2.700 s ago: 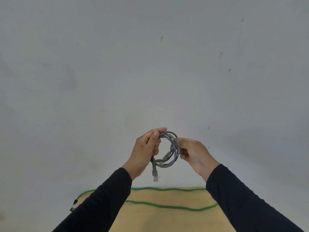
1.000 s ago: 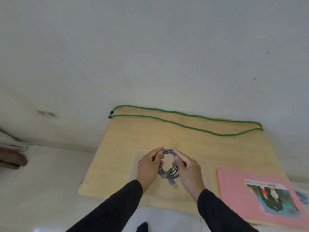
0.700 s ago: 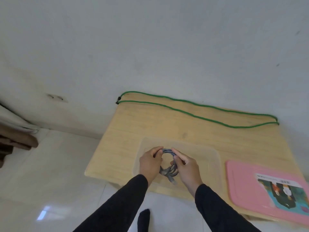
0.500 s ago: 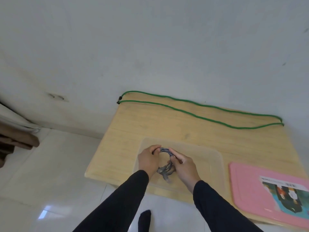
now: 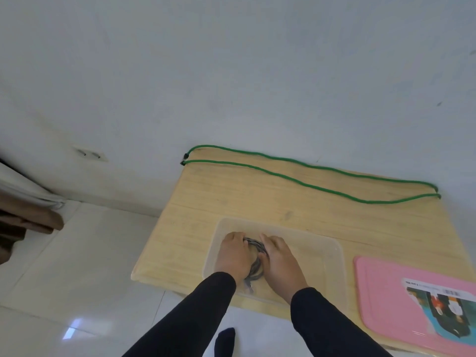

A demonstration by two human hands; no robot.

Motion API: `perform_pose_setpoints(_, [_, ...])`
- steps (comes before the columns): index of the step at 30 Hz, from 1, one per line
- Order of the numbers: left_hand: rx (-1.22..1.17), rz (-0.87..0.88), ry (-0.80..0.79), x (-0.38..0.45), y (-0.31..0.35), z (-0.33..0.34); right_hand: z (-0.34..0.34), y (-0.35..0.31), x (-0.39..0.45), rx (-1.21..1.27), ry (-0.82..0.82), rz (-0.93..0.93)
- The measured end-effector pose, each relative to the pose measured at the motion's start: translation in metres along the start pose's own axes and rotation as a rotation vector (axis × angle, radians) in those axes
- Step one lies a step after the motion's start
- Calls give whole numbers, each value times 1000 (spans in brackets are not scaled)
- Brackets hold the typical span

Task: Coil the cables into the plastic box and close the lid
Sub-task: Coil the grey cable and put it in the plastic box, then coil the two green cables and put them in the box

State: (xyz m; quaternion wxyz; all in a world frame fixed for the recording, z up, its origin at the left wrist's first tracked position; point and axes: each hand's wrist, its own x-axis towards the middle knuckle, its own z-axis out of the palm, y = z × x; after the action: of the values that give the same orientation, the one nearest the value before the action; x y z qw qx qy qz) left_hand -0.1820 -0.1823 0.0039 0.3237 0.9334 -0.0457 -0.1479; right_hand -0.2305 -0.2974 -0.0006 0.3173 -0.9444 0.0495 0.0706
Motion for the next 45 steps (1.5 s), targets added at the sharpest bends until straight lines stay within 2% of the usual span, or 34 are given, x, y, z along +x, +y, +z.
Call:
perform_pose_setpoints(3, [223,122,-12,-7,4,-1,-1,-3,-5,-155,19,-34])
perform_pose_setpoints(7, [682,300,-69,-11,0,-1,-4,-3,-13,-235,116,-109])
perform_pose_setpoints(11, [830,468,20,-20,2,-14,-21,-10,-23,-302,180,-194])
perform_pose_setpoints(15, [751,684,255,-19,6,-45,-50,-31,-21,-389,252,-303])
perform_pose_setpoints(17, [604,663,369,-11,9,-64,-63,-41,-10,-426,276,-331])
perform_pose_setpoints(19, [462,570,428,3,12,-88,-71,-49,8,-448,295,-346])
perform_pose_setpoints(22, [366,406,413,33,6,-120,-79,-64,44,-422,270,-374])
perform_pose_setpoints(27, [349,398,454,98,-28,-143,-71,-87,118,-459,176,-362])
perform_pose_setpoints(31, [237,347,334,157,-58,-142,-49,-89,180,-454,123,-314])
perform_pose_setpoints(37, [144,350,197,233,-84,-130,-14,-68,251,-442,127,-280])
perform_pose_setpoints(45, [53,479,214,272,-111,-113,15,-46,292,-461,179,-286])
